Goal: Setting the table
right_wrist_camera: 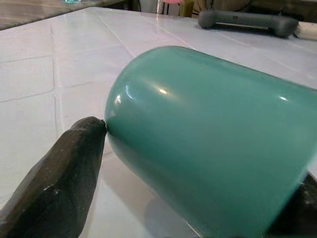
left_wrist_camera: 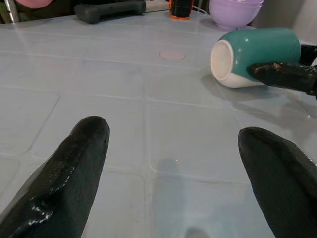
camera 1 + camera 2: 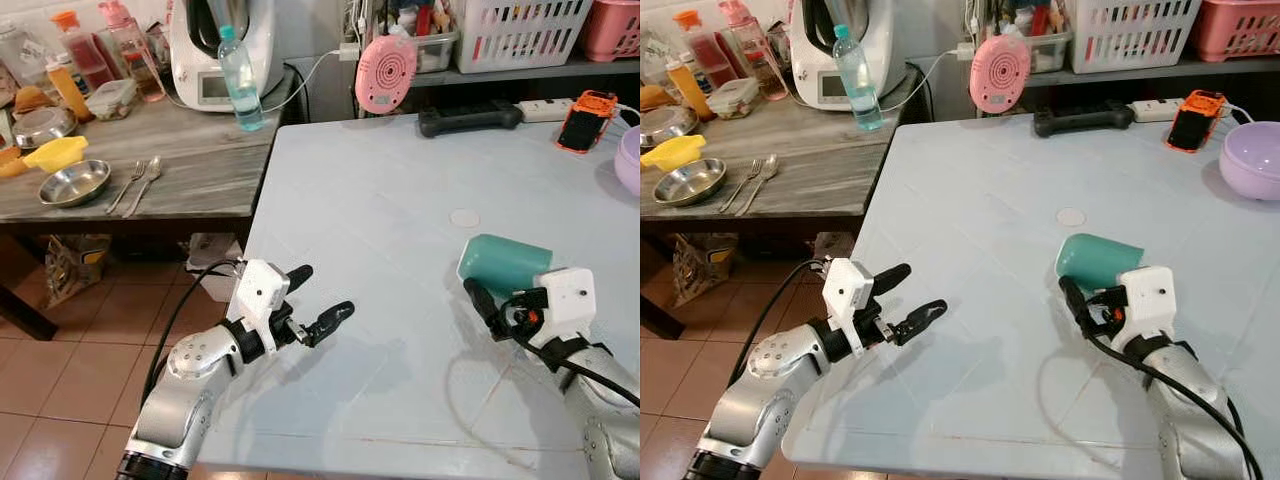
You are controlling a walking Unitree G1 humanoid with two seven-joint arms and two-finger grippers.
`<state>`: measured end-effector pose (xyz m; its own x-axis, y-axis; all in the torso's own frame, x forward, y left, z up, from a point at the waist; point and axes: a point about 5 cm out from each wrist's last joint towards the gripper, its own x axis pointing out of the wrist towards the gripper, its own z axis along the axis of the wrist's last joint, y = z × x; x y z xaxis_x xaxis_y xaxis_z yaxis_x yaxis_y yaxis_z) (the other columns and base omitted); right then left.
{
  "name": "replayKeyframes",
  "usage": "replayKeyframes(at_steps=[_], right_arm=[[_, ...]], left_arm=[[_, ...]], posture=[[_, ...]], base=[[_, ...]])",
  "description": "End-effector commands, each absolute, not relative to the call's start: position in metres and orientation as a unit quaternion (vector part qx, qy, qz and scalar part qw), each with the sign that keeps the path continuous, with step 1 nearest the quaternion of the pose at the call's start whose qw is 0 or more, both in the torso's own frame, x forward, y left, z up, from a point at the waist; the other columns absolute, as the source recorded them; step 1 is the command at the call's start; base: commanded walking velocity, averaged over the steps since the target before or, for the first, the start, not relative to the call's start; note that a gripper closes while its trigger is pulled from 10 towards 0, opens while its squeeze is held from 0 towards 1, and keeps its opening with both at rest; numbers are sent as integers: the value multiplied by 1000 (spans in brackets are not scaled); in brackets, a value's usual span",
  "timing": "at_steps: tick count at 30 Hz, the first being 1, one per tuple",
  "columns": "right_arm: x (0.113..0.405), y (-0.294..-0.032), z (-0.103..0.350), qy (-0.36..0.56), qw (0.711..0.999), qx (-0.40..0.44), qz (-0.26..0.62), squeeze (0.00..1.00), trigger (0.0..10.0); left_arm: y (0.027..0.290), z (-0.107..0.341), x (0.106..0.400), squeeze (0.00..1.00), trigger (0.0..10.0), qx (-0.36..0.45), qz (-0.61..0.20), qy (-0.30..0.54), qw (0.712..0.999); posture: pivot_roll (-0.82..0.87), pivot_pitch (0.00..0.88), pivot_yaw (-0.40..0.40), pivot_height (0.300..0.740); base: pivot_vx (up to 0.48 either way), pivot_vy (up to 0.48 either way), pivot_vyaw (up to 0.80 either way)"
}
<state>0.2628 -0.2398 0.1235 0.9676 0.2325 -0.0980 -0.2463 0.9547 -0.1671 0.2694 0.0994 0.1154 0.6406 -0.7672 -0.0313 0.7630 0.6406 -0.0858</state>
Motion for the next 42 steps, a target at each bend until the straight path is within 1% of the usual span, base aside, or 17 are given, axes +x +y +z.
replayKeyframes(at_steps=[1, 5, 14, 32, 34, 39, 42], right_arm=[[264, -235, 123, 40, 984, -104, 140, 0, 0], [264, -234, 124, 43, 974, -156, 161, 0, 0], [264, -242, 127, 43, 967, -190, 164, 0, 0], [263, -245, 126, 41, 953, -243, 177, 0, 0], [264, -246, 129, 38, 944, -269, 186, 0, 0], [266, -246, 133, 35, 932, -297, 203, 0, 0], [267, -245, 135, 34, 916, -331, 222, 0, 0]], left_arm=[[104, 116, 269, 0, 10000, -24, -417, 34, 908], [104, 116, 267, 0, 10000, -23, -414, 36, 909], [102, 116, 268, 0, 10000, -21, -414, 38, 909], [100, 115, 269, 0, 10000, -16, -417, 41, 908], [100, 115, 269, 0, 10000, -16, -418, 42, 908], [98, 114, 268, 0, 10000, -17, -417, 42, 908], [98, 113, 268, 0, 10000, -19, -415, 44, 908]], posture=[[-86, 45, 123, 740], [-85, 45, 121, 740], [-93, 41, 125, 740], [-97, 37, 132, 740], [-98, 37, 130, 740], [-100, 38, 123, 740], [-99, 38, 120, 740]], base=[[0, 0, 0], [0, 0, 0], [0, 0, 0], [0, 0, 0], [0, 0, 0], [0, 0, 0], [0, 0, 0]])
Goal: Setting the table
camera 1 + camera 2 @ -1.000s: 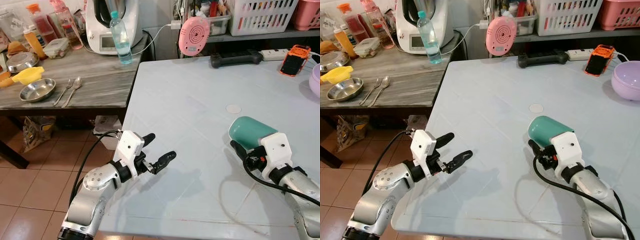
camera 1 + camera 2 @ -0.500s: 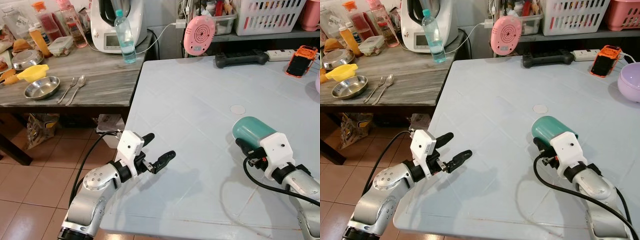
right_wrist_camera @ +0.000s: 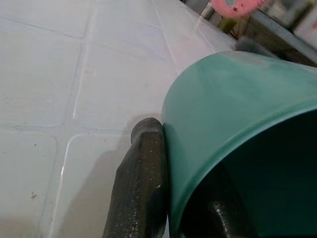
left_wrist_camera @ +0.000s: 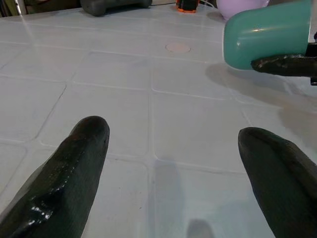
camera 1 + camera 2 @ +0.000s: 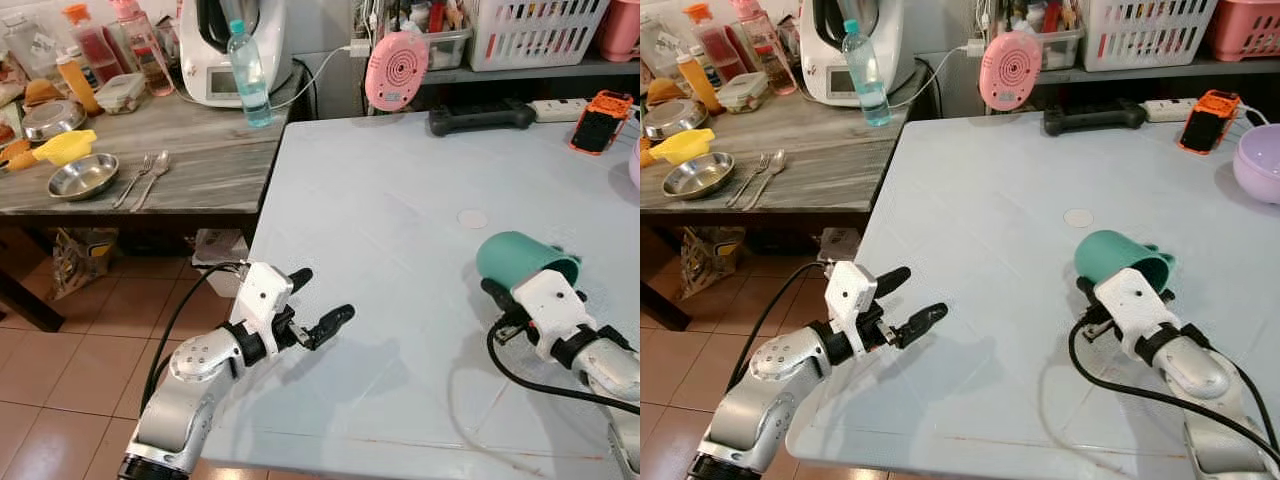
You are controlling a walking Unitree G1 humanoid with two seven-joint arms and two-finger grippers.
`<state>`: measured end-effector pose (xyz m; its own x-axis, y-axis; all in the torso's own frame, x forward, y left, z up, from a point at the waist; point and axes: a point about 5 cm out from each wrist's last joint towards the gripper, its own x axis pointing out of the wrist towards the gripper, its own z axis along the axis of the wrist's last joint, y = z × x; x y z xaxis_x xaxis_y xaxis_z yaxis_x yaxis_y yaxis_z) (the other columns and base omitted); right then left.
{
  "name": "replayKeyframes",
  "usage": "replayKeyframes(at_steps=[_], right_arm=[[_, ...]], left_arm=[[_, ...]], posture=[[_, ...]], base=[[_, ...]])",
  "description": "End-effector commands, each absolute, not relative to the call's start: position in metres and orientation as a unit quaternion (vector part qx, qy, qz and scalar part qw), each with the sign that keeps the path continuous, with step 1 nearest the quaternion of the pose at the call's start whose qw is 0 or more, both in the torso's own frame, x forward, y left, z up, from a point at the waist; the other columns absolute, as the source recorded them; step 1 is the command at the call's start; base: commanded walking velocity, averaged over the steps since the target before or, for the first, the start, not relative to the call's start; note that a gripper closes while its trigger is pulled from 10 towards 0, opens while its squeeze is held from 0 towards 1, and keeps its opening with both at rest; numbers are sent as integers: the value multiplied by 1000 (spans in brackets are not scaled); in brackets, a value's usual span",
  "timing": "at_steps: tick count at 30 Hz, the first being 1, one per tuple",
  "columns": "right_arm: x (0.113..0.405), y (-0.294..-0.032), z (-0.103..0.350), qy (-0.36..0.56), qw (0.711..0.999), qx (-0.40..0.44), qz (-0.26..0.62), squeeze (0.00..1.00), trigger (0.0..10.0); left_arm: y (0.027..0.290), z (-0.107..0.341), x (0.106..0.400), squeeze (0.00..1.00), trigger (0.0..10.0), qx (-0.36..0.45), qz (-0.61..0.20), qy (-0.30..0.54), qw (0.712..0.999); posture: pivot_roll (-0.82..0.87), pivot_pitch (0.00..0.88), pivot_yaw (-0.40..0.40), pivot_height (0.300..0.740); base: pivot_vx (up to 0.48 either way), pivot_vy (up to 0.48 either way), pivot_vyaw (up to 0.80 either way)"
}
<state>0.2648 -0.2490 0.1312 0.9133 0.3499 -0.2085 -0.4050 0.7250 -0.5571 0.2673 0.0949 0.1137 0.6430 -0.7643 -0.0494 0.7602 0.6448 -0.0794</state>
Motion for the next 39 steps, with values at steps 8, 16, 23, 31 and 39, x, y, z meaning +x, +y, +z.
replayKeyframes(at_steps=[8, 16, 23, 31, 39], right_arm=[[271, -237, 151, 30, 873, -388, 293, 0, 0], [275, -222, 175, 54, 796, -433, 420, 0, 0], [282, -221, 197, 107, 752, -412, 504, 0, 0], [289, -248, 214, 237, 661, -442, 558, 0, 0], [284, -261, 208, 309, 597, -451, 587, 0, 10000]], left_arm=[[97, 111, 269, 0, 10000, -17, -414, 49, 909], [94, 109, 271, 0, 10000, -17, -417, 57, 907], [92, 107, 272, 0, 10000, -17, -420, 64, 905], [92, 105, 270, 0, 10000, -16, -421, 71, 904], [92, 104, 267, 0, 10000, -30, -431, 75, 899]], posture=[[-105, 28, 117, 740], [-113, 16, 116, 740], [-120, 16, 115, 740], [-118, 22, 106, 740], [-120, 24, 100, 740]], base=[[0, 0, 0], [0, 0, 0], [0, 0, 0], [0, 0, 0], [0, 0, 0]])
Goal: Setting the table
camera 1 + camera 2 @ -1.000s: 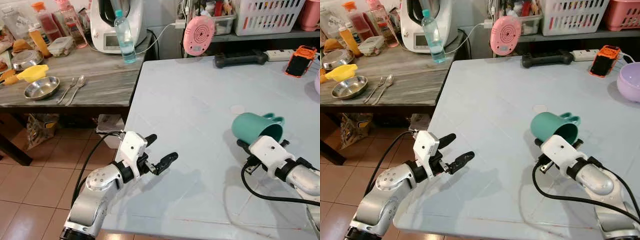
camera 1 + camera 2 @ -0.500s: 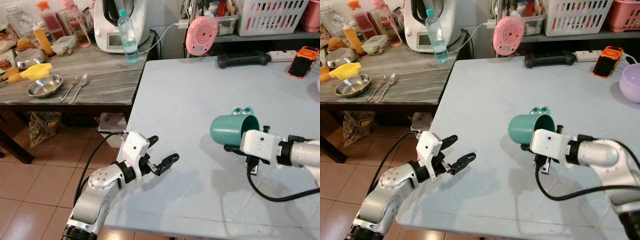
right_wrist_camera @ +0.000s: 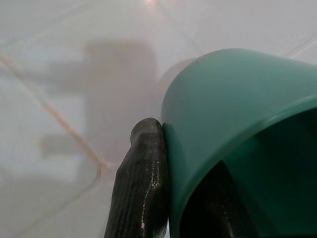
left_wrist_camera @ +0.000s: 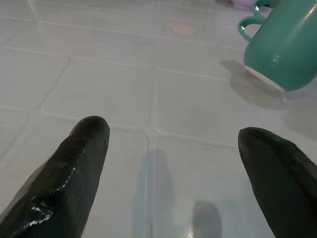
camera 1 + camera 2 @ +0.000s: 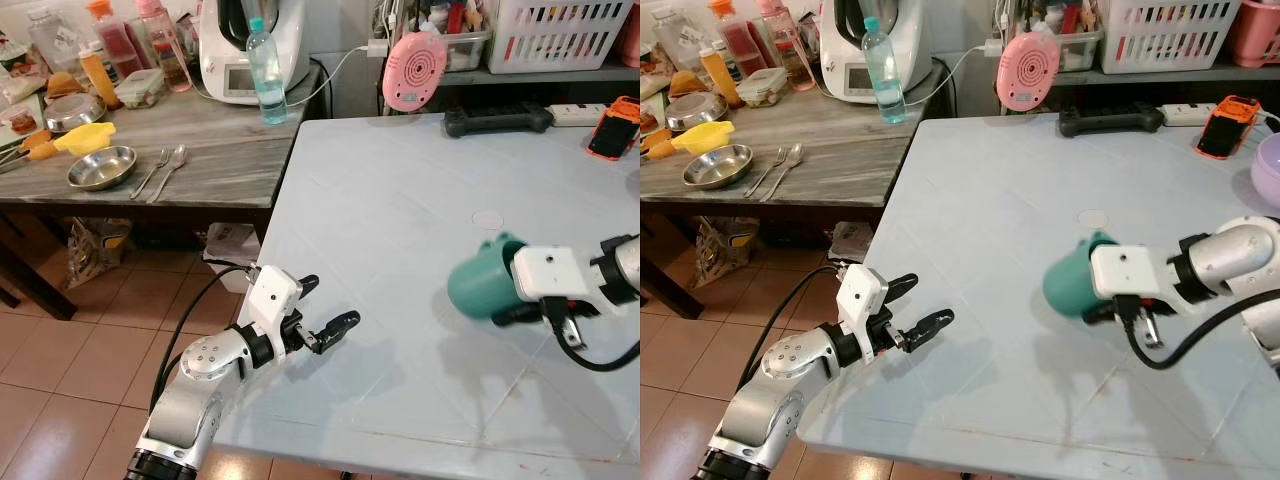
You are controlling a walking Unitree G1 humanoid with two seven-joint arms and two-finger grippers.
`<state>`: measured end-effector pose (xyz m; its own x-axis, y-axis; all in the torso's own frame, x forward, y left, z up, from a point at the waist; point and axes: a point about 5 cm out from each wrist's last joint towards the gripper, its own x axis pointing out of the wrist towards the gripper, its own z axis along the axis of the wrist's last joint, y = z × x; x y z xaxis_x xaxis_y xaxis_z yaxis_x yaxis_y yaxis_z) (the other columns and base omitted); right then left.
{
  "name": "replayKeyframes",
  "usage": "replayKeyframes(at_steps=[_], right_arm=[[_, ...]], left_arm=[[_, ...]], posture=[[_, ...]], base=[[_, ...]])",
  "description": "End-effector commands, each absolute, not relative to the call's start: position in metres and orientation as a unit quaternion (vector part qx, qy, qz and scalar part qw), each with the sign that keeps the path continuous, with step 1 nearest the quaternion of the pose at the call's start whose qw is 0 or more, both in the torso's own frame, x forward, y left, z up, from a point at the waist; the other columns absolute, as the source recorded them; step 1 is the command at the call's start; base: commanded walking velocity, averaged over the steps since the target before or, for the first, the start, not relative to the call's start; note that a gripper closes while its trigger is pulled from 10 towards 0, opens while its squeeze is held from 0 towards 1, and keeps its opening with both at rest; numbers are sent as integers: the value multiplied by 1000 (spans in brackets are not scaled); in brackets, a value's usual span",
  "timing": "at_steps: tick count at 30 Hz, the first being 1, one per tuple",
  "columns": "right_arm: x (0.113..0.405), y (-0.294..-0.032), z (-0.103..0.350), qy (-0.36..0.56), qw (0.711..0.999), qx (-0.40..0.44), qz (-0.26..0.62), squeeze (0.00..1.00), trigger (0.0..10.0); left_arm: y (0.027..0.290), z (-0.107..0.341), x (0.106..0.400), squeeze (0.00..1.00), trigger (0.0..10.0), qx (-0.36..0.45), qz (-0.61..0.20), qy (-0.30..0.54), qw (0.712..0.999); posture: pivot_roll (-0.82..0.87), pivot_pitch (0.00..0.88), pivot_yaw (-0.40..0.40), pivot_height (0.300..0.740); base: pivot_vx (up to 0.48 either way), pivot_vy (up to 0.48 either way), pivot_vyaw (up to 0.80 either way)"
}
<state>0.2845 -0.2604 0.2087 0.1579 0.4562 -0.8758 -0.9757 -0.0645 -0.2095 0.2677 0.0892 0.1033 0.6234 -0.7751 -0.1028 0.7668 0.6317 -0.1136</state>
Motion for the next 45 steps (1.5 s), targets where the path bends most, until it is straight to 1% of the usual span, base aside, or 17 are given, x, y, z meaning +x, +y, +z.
replayKeyframes(at_steps=[1, 2, 5, 6, 7, 8, 11, 12, 16, 20, 21, 24, 28, 29, 32, 40, 45], right_arm=[[286, -260, 207, 306, 596, -454, 587, 0, 10000], [287, -260, 208, 305, 595, -455, 589, 0, 10000], [293, -252, 206, 294, 595, -457, 592, 0, 10000], [294, -251, 206, 290, 594, -460, 593, 329, 10000], [295, -248, 205, 286, 594, -461, 594, 925, 10000], [296, -246, 204, 283, 596, -458, 595, 1000, 10000], [299, -242, 203, 274, 600, -456, 597, 1000, 10000], [304, -237, 202, 262, 609, -453, 596, 1000, 10000], [310, -223, 202, 231, 624, -441, 602, 1000, 10000], [316, -216, 211, 206, 629, -445, 603, 1000, 10000], [317, -215, 212, 202, 630, -448, 601, 1000, 10000], [325, -211, 225, 172, 655, -442, 589, 1000, 10000], [331, -210, 233, 149, 664, -458, 571, 1000, 10000], [334, -207, 240, 130, 676, -455, 564, 1000, 10000], [338, -204, 248, 106, 685, -463, 552, 1000, 10000], [343, -198, 255, 69, 697, -465, 541, 1000, 10000], [345, -195, 260, 26, 726, -448, 522, 1000, 10000]], left_arm=[[91, 104, 265, 0, 10000, -43, -442, 78, 893], [90, 105, 263, 0, 10000, -52, -449, 80, 888], [89, 108, 257, 0, 10000, -82, -492, 90, 862], [89, 109, 256, 0, 10000, -84, -499, 91, 858], [89, 110, 257, 0, 10000, -82, -505, 92, 854], [90, 110, 257, 0, 10000, -77, -508, 94, 853], [90, 109, 258, 0, 10000, -70, -509, 93, 853], [90, 109, 260, 0, 10000, -67, -506, 92, 855], [90, 110, 260, 0, 10000, -68, -509, 96, 853], [90, 109, 260, 0, 10000, -66, -514, 99, 850], [90, 109, 260, 0, 10000, -66, -514, 99, 850], [89, 108, 260, 0, 10000, -66, -514, 100, 849], [89, 107, 260, 0, 10000, -67, -514, 100, 849], [88, 106, 260, 0, 10000, -68, -513, 101, 850], [88, 104, 260, 0, 10000, -70, -513, 103, 849], [86, 103, 260, 0, 10000, -72, -514, 103, 849], [85, 103, 259, 0, 10000, -74, -512, 102, 850]], posture=[[-120, 24, 99, 740], [-120, 24, 98, 740], [-120, 26, 94, 740], [-119, 27, 93, 740], [-119, 27, 93, 740], [-120, 28, 93, 740], [-121, 26, 93, 740], [-120, 24, 94, 740], [-116, 19, 98, 740], [-116, 14, 98, 740], [-116, 13, 98, 740], [-116, 10, 97, 740], [-117, 9, 96, 740], [-118, 10, 95, 740], [-122, 8, 96, 740], [-125, 9, 95, 740], [-122, 6, 94, 740]], base=[[0, 0, 0], [0, 0, 0], [0, 0, 0], [0, 0, 0], [0, 0, 0], [0, 0, 0], [0, 0, 0], [0, 0, 0], [0, 0, 0], [0, 0, 0], [0, 0, 0], [0, 0, 0], [0, 0, 0], [0, 0, 0], [0, 0, 0], [0, 0, 0], [0, 0, 0]])
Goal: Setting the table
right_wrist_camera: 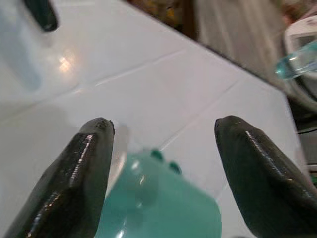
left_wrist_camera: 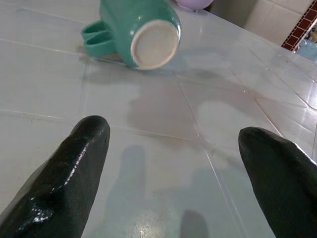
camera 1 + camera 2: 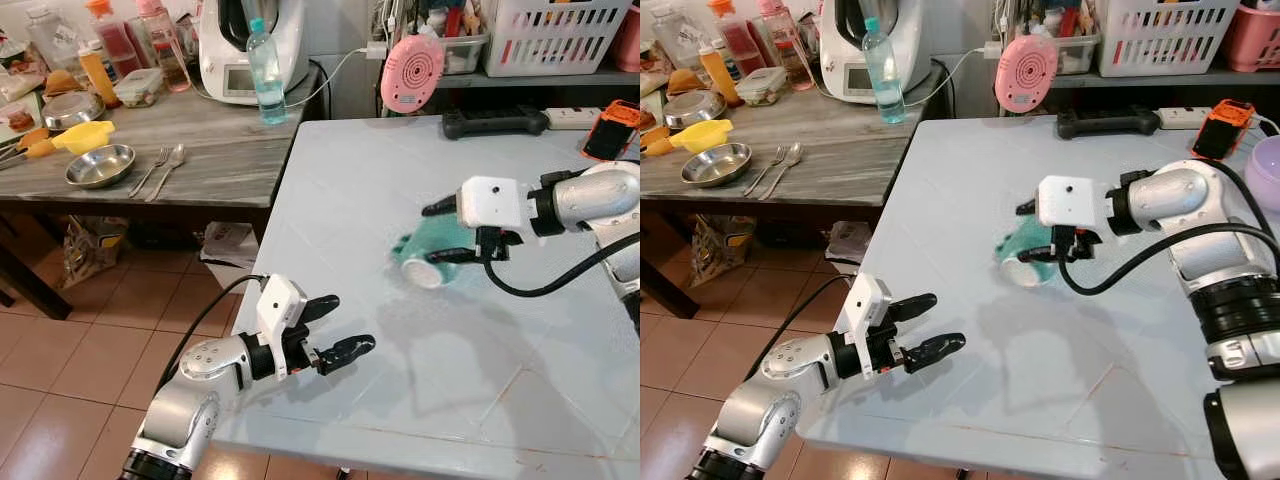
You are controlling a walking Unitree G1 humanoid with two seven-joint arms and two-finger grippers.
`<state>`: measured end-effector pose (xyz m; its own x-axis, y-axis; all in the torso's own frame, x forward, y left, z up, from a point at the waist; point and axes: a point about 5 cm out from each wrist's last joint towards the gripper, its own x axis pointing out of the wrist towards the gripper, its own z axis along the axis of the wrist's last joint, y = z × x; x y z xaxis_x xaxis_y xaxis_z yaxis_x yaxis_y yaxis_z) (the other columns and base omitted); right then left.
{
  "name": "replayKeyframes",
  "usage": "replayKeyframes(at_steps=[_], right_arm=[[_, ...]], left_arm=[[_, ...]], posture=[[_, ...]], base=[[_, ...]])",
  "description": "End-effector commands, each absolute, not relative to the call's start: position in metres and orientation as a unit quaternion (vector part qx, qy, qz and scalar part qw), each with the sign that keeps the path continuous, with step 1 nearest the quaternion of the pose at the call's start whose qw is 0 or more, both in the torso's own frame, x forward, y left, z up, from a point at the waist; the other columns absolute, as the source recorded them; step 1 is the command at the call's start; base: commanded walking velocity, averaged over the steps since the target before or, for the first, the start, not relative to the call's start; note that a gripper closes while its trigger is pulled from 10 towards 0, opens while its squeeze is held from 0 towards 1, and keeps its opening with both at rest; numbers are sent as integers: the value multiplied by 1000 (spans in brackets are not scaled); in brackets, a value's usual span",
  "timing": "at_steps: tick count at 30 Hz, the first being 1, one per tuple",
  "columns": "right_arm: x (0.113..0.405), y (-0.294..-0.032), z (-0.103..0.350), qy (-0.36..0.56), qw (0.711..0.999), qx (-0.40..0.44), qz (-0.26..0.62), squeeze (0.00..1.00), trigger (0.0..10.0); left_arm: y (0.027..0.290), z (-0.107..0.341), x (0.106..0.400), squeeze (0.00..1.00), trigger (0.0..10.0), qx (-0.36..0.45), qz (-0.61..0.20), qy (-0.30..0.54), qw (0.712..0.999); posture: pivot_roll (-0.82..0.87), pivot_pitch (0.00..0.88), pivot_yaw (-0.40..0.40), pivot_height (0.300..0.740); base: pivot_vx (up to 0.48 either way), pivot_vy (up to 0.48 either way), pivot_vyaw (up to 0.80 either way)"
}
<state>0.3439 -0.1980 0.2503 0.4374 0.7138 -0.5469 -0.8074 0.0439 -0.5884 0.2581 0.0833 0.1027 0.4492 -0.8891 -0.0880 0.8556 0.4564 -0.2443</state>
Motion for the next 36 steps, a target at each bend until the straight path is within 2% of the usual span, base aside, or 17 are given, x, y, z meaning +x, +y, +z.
replayKeyframes(at_steps=[1, 2, 7, 9, 14, 18, 19, 20, 21, 23, 24, 29, 33, 36], right_arm=[[345, -195, 259, 21, 730, -447, 516, 1000, 10000], [345, -196, 258, 18, 734, -447, 512, 1000, 10000], [338, -198, 244, -24, 796, -389, 463, 1000, 10000], [335, -197, 241, -33, 803, -386, 453, 1000, 10000], [325, -187, 216, -51, 847, -327, 416, 1000, 10000], [328, -183, 199, -61, 882, -307, 354, 1000, 10000], [334, -177, 190, -73, 908, -294, 289, 1000, 10000], [334, -177, 190, -73, 908, -294, 289, 1000, 10000], [337, -171, 185, -80, 919, -293, 253, 1000, 10000], [340, -161, 178, -73, 924, -298, 228, 1000, 10000], [340, -146, 171, -68, 921, -313, 223, 1000, 10000], [333, -134, 164, -62, 915, -317, 243, 1000, 10000], [325, -140, 155, -42, 911, -322, 256, 1000, 10000], [319, -155, 147, -16, 910, -333, 248, 1000, 10000]], left_arm=[[84, 103, 258, 0, 10000, -74, -511, 101, 850], [84, 103, 258, 0, 10000, -74, -511, 101, 850], [84, 105, 258, 0, 10000, -70, -504, 97, 855], [85, 105, 258, 0, 10000, -70, -502, 96, 857], [85, 105, 261, 0, 10000, -68, -493, 95, 862], [84, 104, 263, 0, 10000, -68, -492, 96, 863], [84, 104, 263, 0, 10000, -64, -490, 94, 864], [84, 104, 263, 0, 10000, -64, -490, 94, 864], [85, 104, 263, 0, 10000, -63, -490, 93, 865], [84, 103, 263, 0, 10000, -62, -489, 94, 865], [84, 103, 263, 0, 10000, -62, -489, 96, 865], [84, 102, 263, 0, 10000, -60, -487, 96, 866], [85, 102, 263, 0, 10000, -58, -485, 96, 867], [85, 102, 263, 0, 10000, -58, -484, 96, 868]], posture=[[-121, 5, 92, 740], [-121, 5, 92, 740], [-120, 2, 88, 740], [-121, 1, 88, 740], [-127, 0, 93, 740], [-130, 0, 93, 740], [-130, 0, 94, 740], [-130, 0, 94, 740], [-132, 0, 95, 740], [-130, 0, 97, 740], [-127, 0, 94, 740], [-122, 3, 93, 740], [-122, 4, 91, 740], [-123, 5, 91, 740]], base=[[0, 0, 0], [0, 0, 0], [0, 0, 0], [0, 0, 0], [0, 0, 0], [0, 0, 0], [0, 0, 0], [0, 0, 0], [0, 0, 0], [0, 0, 0], [0, 0, 0], [0, 0, 0], [0, 0, 0], [0, 0, 0]])
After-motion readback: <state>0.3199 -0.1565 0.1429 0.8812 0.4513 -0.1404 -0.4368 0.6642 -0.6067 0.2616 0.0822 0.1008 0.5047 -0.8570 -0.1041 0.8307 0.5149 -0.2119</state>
